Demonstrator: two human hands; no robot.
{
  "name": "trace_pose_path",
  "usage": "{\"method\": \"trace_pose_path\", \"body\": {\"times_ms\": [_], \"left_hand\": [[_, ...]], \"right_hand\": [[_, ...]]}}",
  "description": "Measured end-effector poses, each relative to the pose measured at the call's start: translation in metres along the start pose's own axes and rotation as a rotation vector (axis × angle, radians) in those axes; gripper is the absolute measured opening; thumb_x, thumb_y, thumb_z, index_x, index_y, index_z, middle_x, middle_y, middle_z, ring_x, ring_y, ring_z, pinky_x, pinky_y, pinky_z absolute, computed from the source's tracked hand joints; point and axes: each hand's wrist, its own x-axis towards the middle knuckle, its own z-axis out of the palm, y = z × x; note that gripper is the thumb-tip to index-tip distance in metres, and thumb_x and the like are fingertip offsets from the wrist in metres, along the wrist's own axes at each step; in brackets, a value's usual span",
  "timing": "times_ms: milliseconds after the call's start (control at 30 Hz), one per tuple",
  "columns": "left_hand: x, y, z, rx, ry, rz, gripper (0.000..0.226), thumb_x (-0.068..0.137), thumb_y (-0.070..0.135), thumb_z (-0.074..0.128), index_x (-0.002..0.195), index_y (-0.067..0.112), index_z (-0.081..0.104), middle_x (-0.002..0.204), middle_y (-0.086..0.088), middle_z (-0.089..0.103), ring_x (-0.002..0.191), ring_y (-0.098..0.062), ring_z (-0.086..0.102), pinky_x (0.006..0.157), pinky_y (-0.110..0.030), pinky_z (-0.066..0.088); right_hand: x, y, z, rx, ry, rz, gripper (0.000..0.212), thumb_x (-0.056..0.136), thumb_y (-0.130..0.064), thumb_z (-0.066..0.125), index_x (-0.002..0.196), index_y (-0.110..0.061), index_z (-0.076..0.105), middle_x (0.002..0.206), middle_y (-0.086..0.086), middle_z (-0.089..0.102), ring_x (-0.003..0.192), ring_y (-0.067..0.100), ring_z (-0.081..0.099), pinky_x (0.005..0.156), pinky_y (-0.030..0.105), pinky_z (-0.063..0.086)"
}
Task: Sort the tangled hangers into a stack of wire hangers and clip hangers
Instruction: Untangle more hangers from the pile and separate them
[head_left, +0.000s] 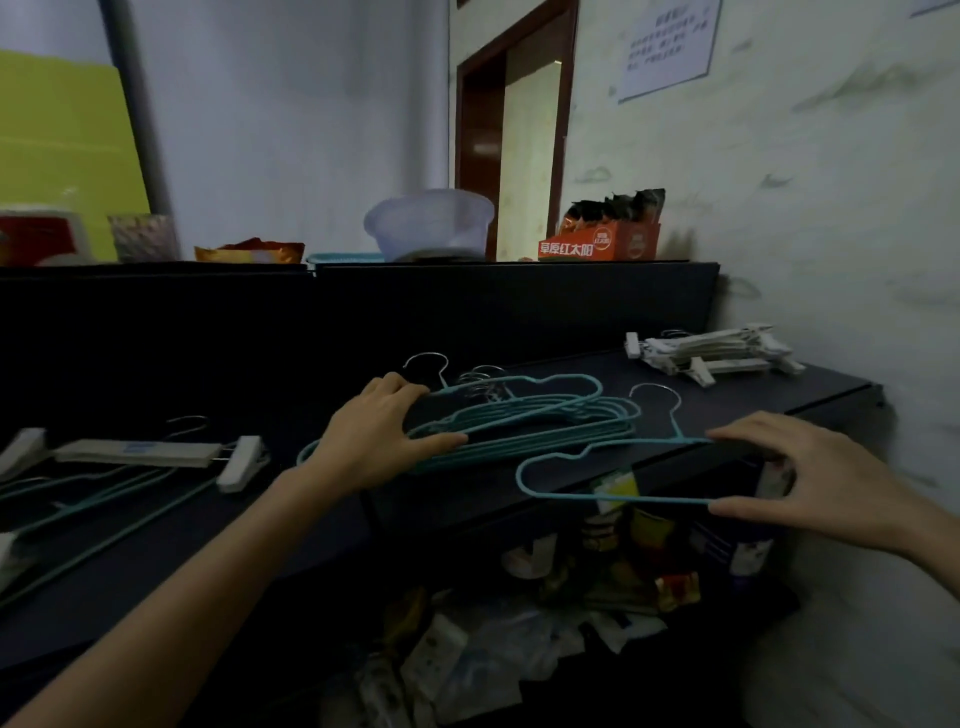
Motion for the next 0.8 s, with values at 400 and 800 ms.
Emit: {"method": "trace_pose_path", "body": {"times_ms": [400, 800], "left_hand": [[0.047, 0.043, 0.062, 0.080, -0.009, -0.060, 0.085, 0.072, 0.072, 0.049, 0.134, 0.015, 0.039, 0.124, -0.002, 0.045, 0.114, -0.019, 0.043, 0.096, -0.032, 0.039], [0.053, 0.021, 0.046, -0.098, -0.111, -0.050, 0.051, 0.081, 0.062, 0.049, 0.116, 0.026, 0.056, 0.111, 0.005, 0.053, 0.104, -0.013, 0.052, 0.091, -0.034, 0.044]], "right_hand": [[0.033, 0.055, -0.014, 0.063, 0.012, -0.050, 0.089, 0.039, -0.097, 0.040, 0.114, -0.050, 0.047, 0.114, -0.024, 0.050, 0.104, 0.001, 0.051, 0.091, 0.027, 0.044], [0.122, 0.006, 0.024, 0.181, -0.072, -0.244, 0.097, 0.047, -0.094, 0.038, 0.127, -0.040, 0.047, 0.121, -0.019, 0.049, 0.111, 0.004, 0.046, 0.094, 0.031, 0.042]]}}
